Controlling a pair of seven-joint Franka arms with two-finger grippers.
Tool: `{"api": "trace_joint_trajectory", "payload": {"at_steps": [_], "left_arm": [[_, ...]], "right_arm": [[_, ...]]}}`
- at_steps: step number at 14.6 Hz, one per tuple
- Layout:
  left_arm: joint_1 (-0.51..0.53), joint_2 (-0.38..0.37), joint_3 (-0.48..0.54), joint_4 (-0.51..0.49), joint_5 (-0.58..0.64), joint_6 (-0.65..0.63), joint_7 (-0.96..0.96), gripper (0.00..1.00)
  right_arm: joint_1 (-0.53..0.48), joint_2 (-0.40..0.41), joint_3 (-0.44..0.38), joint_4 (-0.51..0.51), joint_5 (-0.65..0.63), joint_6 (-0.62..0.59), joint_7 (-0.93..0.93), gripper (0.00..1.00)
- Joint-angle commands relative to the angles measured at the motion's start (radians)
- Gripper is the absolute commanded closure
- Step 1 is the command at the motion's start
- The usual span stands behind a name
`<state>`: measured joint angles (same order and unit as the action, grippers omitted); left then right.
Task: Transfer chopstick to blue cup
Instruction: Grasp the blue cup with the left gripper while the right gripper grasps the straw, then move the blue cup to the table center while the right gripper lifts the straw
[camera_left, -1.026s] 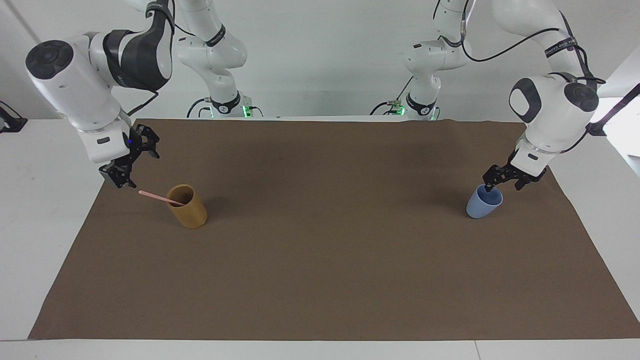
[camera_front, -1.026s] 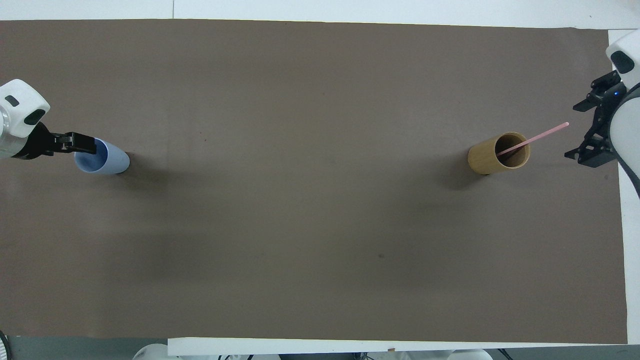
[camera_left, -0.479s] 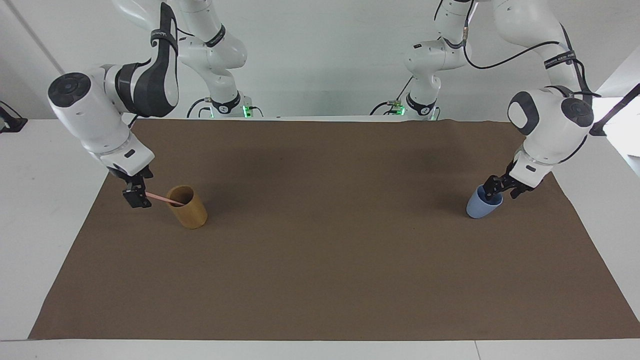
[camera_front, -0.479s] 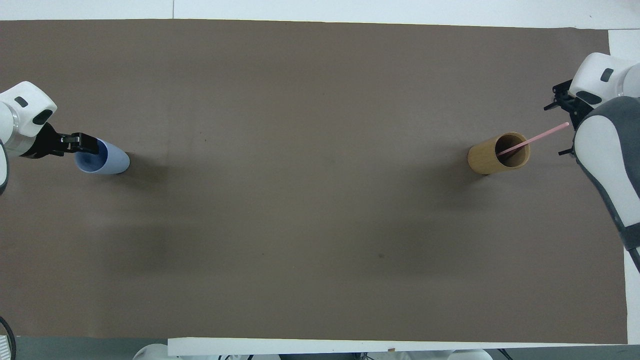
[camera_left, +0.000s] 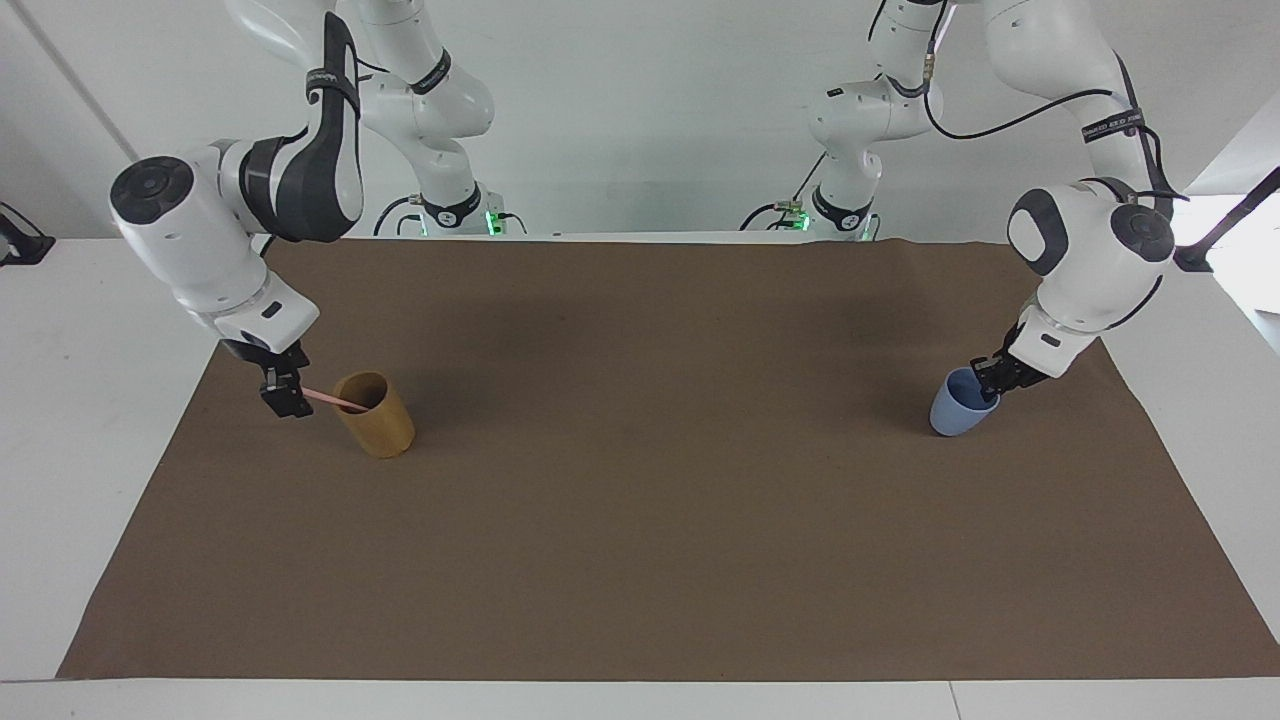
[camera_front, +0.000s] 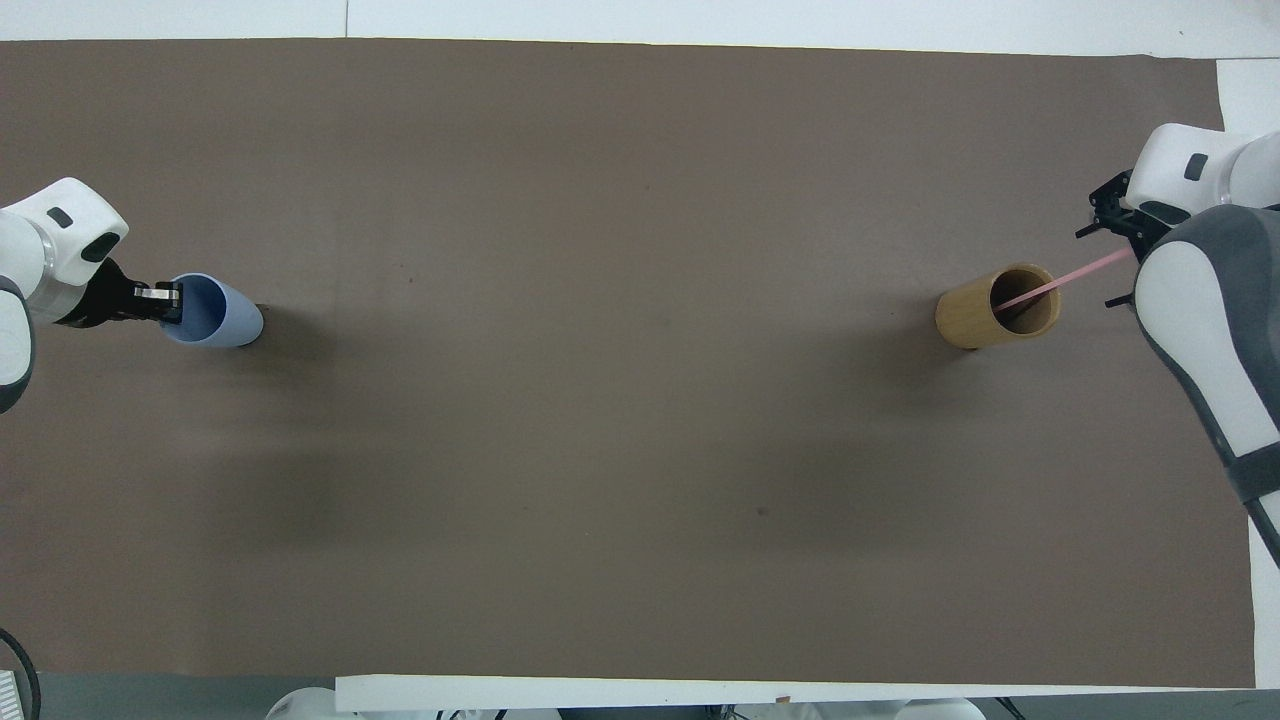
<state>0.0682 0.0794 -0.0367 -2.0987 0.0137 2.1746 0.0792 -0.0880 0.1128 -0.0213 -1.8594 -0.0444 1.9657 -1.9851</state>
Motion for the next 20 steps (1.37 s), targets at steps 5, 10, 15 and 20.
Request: {"api": "trace_joint_trajectory", "payload": {"at_steps": [5, 10, 15, 20], "left_arm": [[-0.362, -0.012, -0.006, 0.049, -0.017, -0.081, -0.554, 1.0], [-0.611, -0.003, -0.011, 0.058, -0.023, -0.066, -0.905, 1.0], [-0.729, 0.062, -0.011, 0.1, -0.058, -0.012, -1.059, 1.0], [-0.728, 0.065, -0.011, 0.098, -0.116, 0.025, -1.058, 0.81]], "right_arm": [[-0.009, -0.024, 0.003, -0.03, -0.005, 0.018, -0.018, 0.6], [-0.015, -0.024, 0.003, -0.024, -0.003, 0.015, -0.006, 1.0], [-0.033, -0.016, 0.006, 0.161, 0.012, -0.213, -0.001, 1.0], [-0.021, -0.024, 0.011, 0.509, 0.029, -0.658, 0.152, 1.0]]}}
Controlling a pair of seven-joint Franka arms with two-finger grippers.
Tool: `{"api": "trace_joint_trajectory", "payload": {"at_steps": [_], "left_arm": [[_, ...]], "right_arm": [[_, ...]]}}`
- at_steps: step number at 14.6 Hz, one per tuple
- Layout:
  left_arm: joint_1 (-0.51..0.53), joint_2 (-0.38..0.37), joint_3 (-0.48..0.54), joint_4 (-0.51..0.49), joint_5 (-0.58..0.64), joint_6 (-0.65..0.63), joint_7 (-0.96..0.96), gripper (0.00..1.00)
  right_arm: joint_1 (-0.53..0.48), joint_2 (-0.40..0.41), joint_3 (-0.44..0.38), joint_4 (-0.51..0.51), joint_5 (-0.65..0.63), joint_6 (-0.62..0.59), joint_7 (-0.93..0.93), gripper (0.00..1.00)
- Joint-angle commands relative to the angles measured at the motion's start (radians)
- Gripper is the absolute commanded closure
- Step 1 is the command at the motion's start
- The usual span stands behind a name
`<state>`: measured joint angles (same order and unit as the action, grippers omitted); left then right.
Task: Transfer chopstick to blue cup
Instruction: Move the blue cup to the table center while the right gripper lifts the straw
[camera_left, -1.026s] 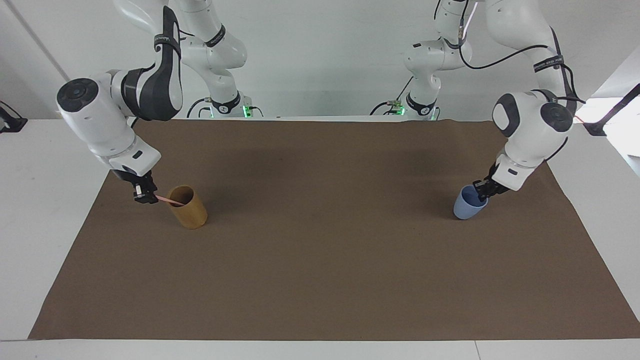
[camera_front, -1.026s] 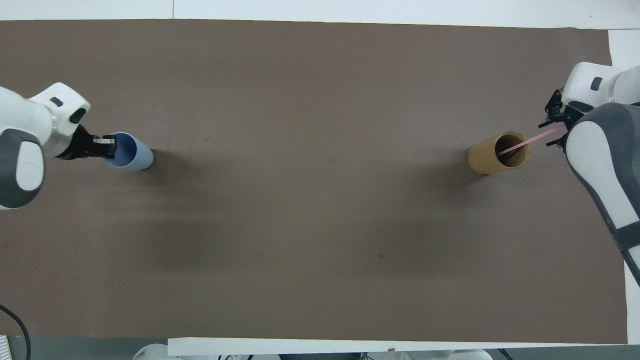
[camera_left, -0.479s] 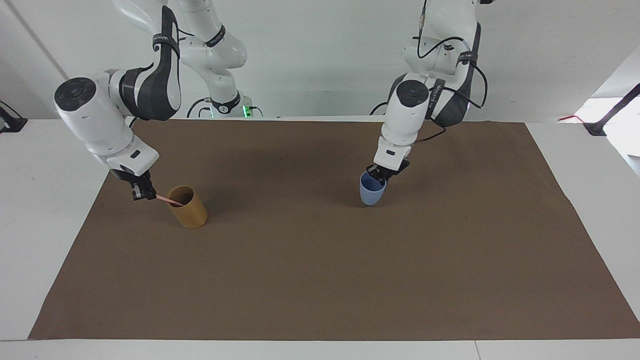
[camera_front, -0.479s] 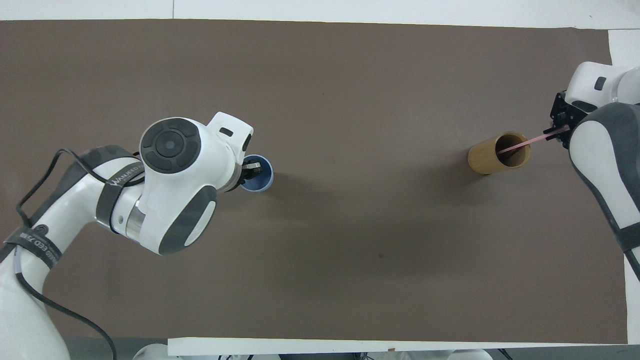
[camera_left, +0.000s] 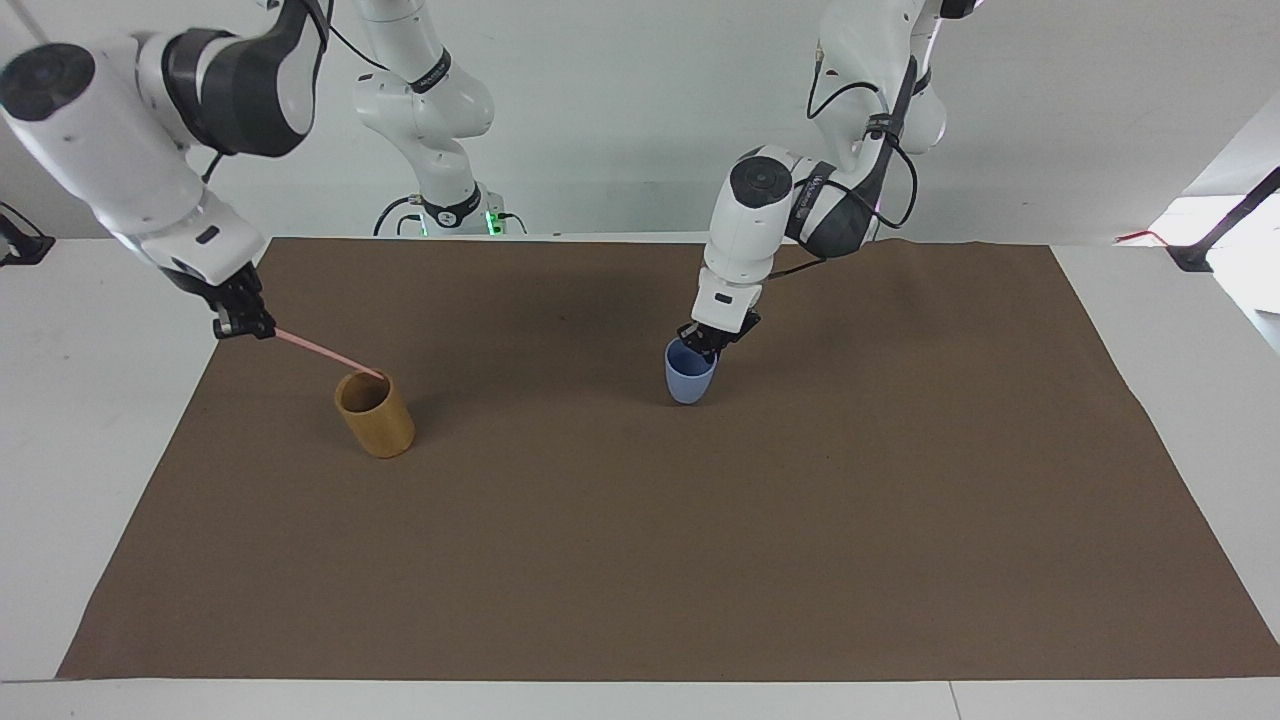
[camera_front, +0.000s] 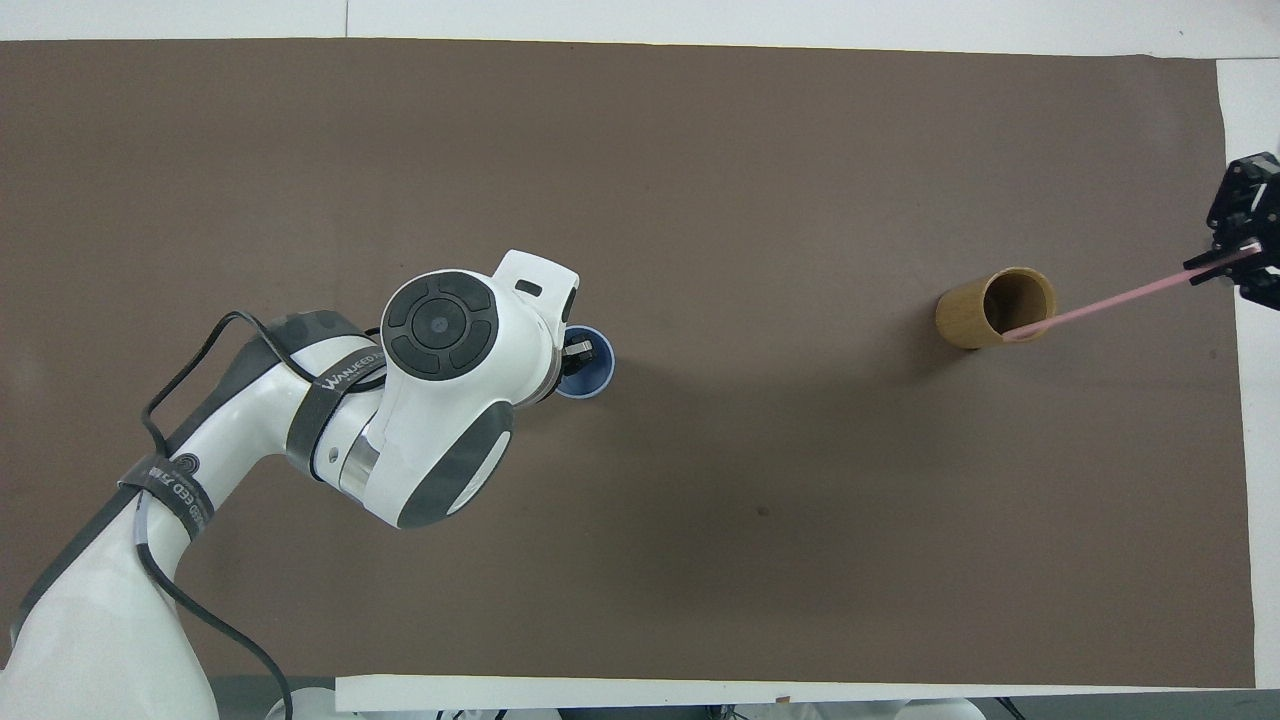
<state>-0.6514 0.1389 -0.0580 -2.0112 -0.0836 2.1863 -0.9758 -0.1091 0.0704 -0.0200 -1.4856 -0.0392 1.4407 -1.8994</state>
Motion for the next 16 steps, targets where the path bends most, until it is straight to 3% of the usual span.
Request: {"api": "trace_joint_trajectory", "payload": {"at_steps": [1, 4, 5, 9, 12, 14, 16], "left_arm": [[-0.008, 0.005, 0.01, 0.011, -0.019, 0.012, -0.003, 0.74], [-0.01, 0.005, 0.01, 0.014, -0.019, 0.013, -0.004, 0.27], [-0.01, 0.004, 0.012, 0.017, -0.018, 0.01, -0.003, 0.02], [0.01, -0.045, 0.026, 0.075, -0.016, -0.098, 0.008, 0.0], [0.097, -0.051, 0.032, 0.219, -0.002, -0.287, 0.075, 0.0], [0.189, -0.062, 0.047, 0.294, -0.001, -0.368, 0.246, 0.0], [0.303, -0.067, 0.049, 0.383, 0.008, -0.483, 0.432, 0.0]], "right_arm": [[0.003, 0.019, 0.009, 0.18, 0.039, -0.194, 0.11, 1.0], [0.008, 0.016, 0.021, 0.214, 0.129, -0.292, 0.322, 1.0], [0.008, 0.0, 0.04, 0.212, 0.169, -0.283, 0.408, 1.0], [0.072, -0.02, 0.133, 0.18, 0.206, -0.241, 0.874, 1.0], [0.138, -0.101, 0.135, -0.003, 0.249, -0.108, 1.009, 1.0], [0.191, -0.162, 0.14, -0.141, 0.301, 0.045, 1.12, 1.0], [0.288, -0.166, 0.14, -0.202, 0.3, 0.172, 1.258, 1.0]]}}
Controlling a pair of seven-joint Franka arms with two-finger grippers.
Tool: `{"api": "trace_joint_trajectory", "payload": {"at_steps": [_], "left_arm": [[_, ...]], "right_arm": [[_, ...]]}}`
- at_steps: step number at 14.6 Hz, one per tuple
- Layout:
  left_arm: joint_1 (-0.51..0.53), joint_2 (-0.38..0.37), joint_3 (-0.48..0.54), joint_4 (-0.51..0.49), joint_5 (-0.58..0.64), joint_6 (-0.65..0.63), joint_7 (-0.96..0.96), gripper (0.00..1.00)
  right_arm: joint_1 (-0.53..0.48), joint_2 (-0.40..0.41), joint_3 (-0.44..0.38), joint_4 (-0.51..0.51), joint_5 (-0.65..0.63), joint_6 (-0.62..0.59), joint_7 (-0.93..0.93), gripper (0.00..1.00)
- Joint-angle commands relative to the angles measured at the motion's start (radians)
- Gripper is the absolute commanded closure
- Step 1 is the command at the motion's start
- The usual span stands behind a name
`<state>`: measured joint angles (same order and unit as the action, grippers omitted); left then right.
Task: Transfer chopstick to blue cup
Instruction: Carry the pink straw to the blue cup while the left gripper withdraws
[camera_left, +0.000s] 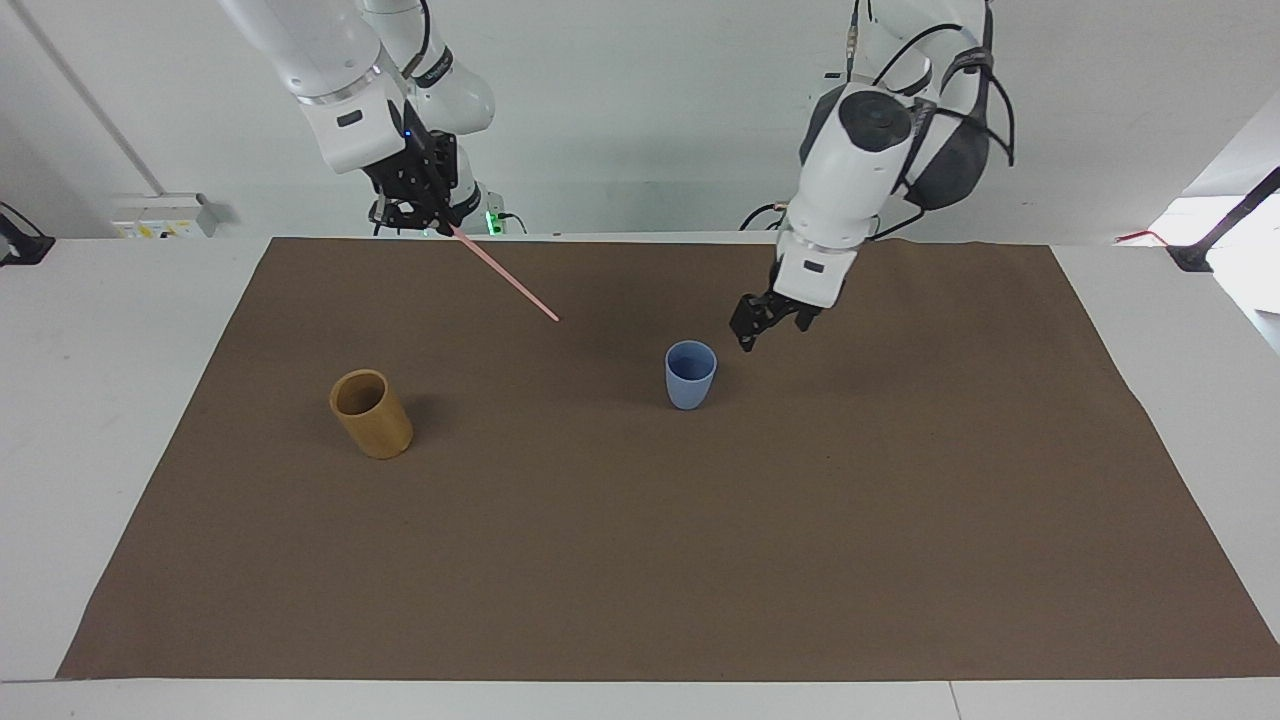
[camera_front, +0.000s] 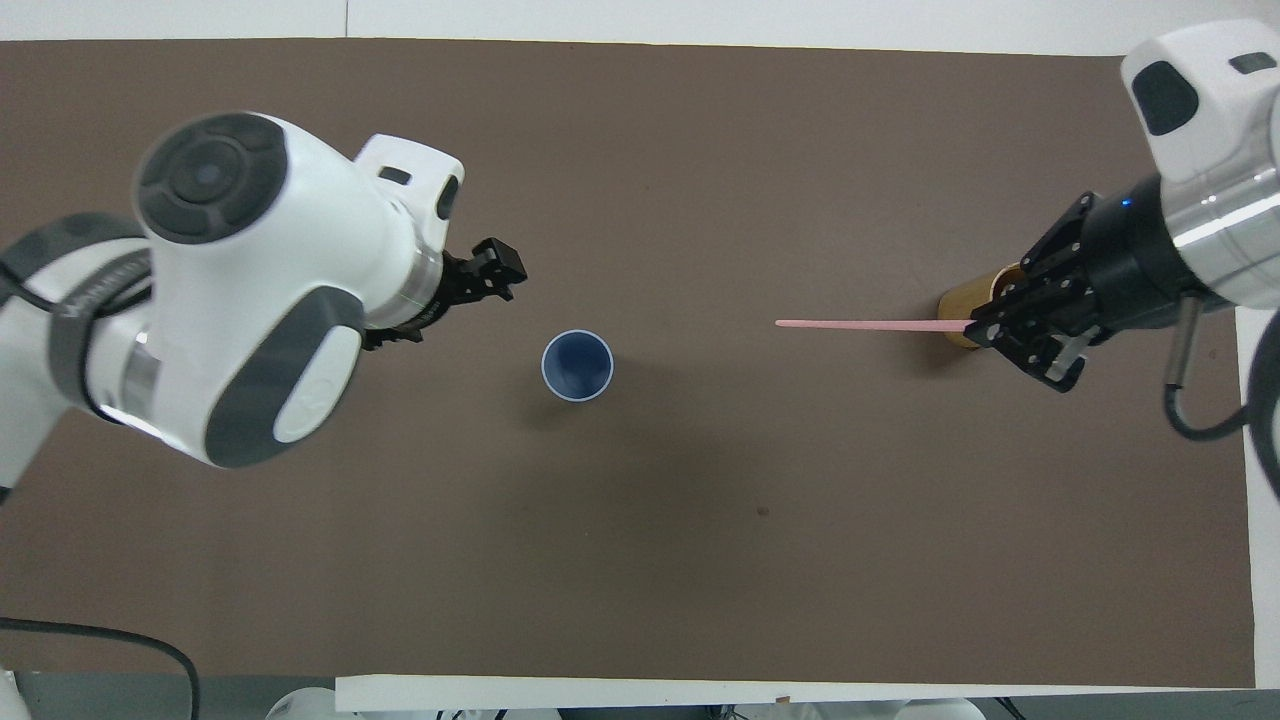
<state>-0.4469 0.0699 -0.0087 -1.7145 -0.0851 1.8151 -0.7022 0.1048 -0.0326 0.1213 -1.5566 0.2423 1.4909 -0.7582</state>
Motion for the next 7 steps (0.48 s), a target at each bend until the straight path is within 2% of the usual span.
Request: {"api": "trace_joint_trajectory", "payload": {"at_steps": [1, 4, 7], "left_arm": [[0.15, 0.004, -0.002, 0.134, 0.057, -0.173, 0.261, 0.0], [0.273, 0.002, 0.004, 0.208, 0.12, -0.27, 0.499, 0.0], [0.367, -0.008, 0.003, 0.193, 0.146, -0.258, 0.703, 0.0]], "right_arm": [[0.123, -0.04, -0.002, -0.138, 0.019, 0.178, 0.156, 1.0], [0.228, 0.035, -0.002, -0.14, 0.006, 0.29, 0.265, 1.0], [0.286, 0.056, -0.002, -0.149, -0.038, 0.302, 0.304, 1.0]]}}
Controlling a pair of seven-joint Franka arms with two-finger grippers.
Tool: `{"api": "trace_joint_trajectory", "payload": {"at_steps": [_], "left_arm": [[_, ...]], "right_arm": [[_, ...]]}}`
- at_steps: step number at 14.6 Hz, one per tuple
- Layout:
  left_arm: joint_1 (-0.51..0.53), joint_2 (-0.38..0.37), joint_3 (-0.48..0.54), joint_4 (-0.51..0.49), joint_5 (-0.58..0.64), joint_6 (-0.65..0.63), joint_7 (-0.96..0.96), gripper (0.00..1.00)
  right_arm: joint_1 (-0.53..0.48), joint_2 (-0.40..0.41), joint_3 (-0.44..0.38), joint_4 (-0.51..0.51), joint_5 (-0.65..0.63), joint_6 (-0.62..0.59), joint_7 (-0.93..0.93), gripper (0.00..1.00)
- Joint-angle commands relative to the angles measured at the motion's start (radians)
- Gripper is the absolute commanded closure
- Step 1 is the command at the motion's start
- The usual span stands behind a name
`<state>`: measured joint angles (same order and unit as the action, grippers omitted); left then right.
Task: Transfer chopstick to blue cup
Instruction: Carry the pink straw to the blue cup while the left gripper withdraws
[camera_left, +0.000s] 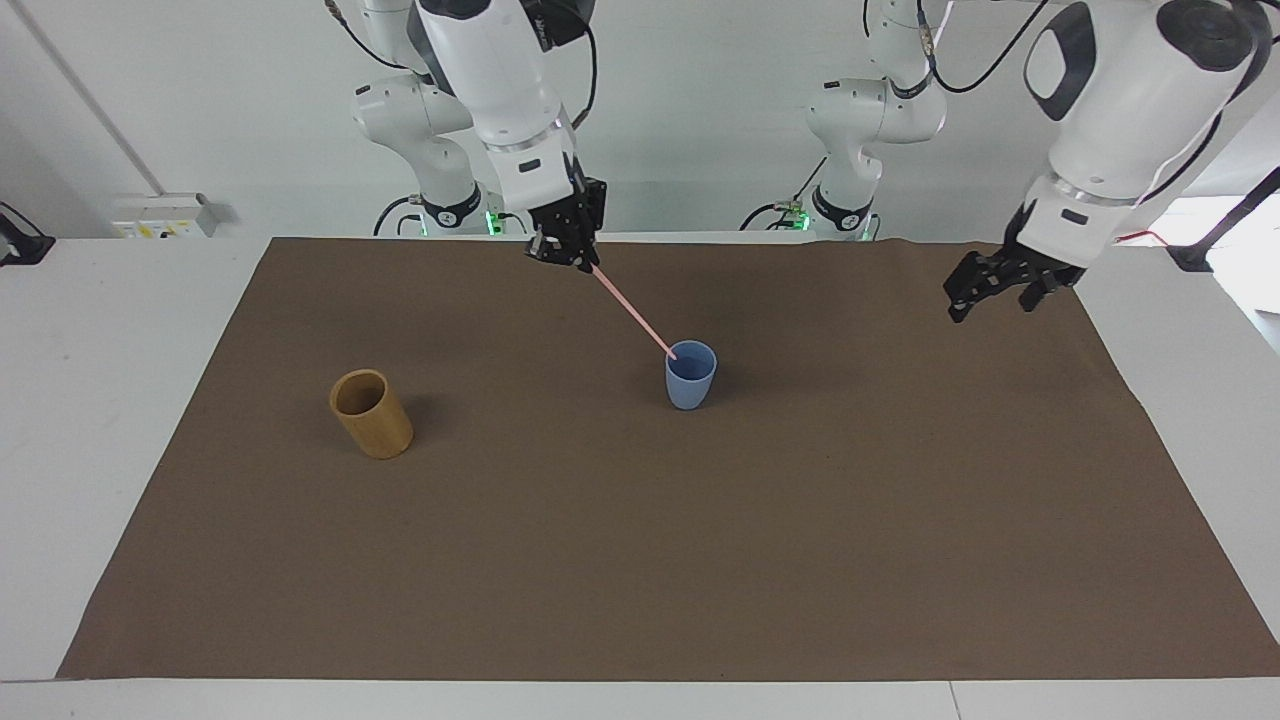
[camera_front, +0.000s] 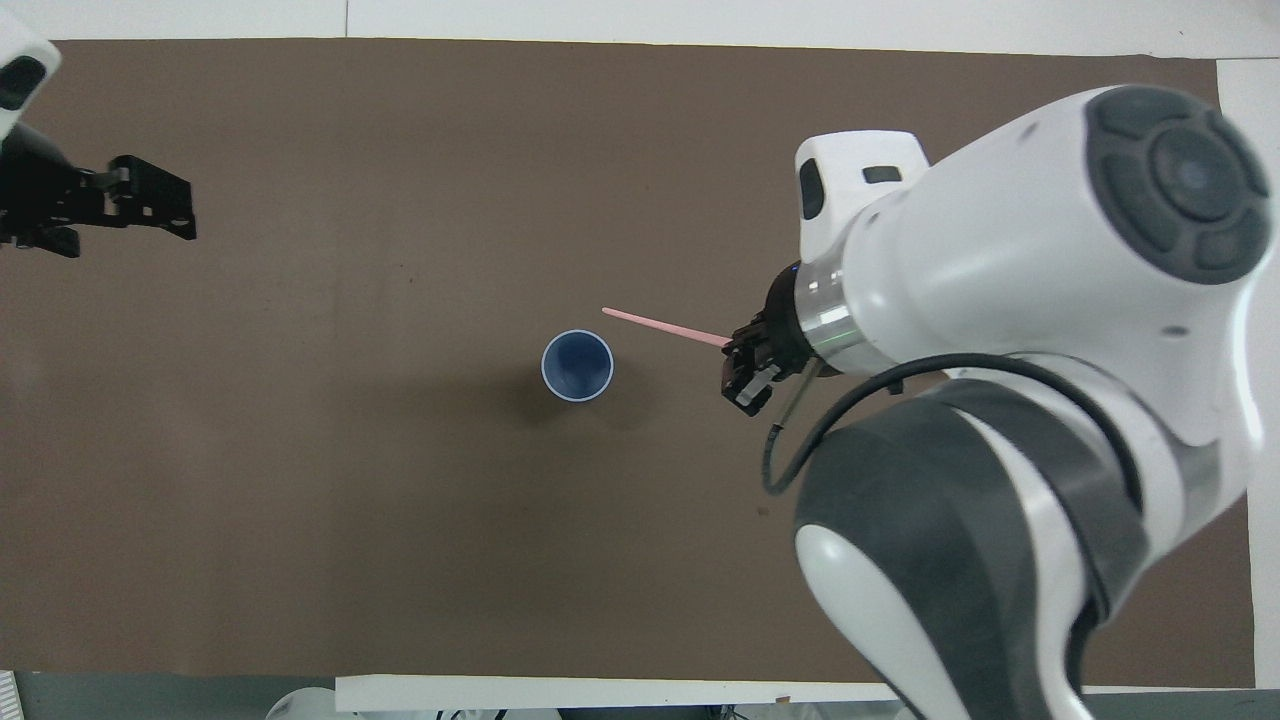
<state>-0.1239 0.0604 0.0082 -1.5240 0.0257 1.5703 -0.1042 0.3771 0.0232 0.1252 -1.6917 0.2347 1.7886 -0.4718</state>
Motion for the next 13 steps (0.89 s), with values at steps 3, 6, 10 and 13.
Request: {"api": "trace_joint_trajectory", "payload": {"at_steps": [3, 6, 10, 13], "left_arm": [[0.04, -0.053, -0.014, -0.103, 0.04, 0.034, 0.124, 0.0], [0.052, -0.05, -0.014, -0.084, 0.043, -0.002, 0.136, 0.0], [0.066, -0.051, -0.013, -0.084, 0.033, -0.015, 0.213, 0.0], [0.073, -0.053, -0.011, -0.09, -0.001, -0.004, 0.213, 0.0]], "right_arm": [[0.017, -0.02, -0.004, -0.06, -0.06, -0.002, 0.015, 1.0], [0.041, -0.019, -0.002, -0.097, -0.067, 0.034, 0.013, 1.0], [0.052, 0.006, -0.001, -0.112, -0.08, 0.087, 0.021, 1.0], [0.078, 0.0, -0.002, -0.131, -0.081, 0.089, 0.03, 1.0]]}}
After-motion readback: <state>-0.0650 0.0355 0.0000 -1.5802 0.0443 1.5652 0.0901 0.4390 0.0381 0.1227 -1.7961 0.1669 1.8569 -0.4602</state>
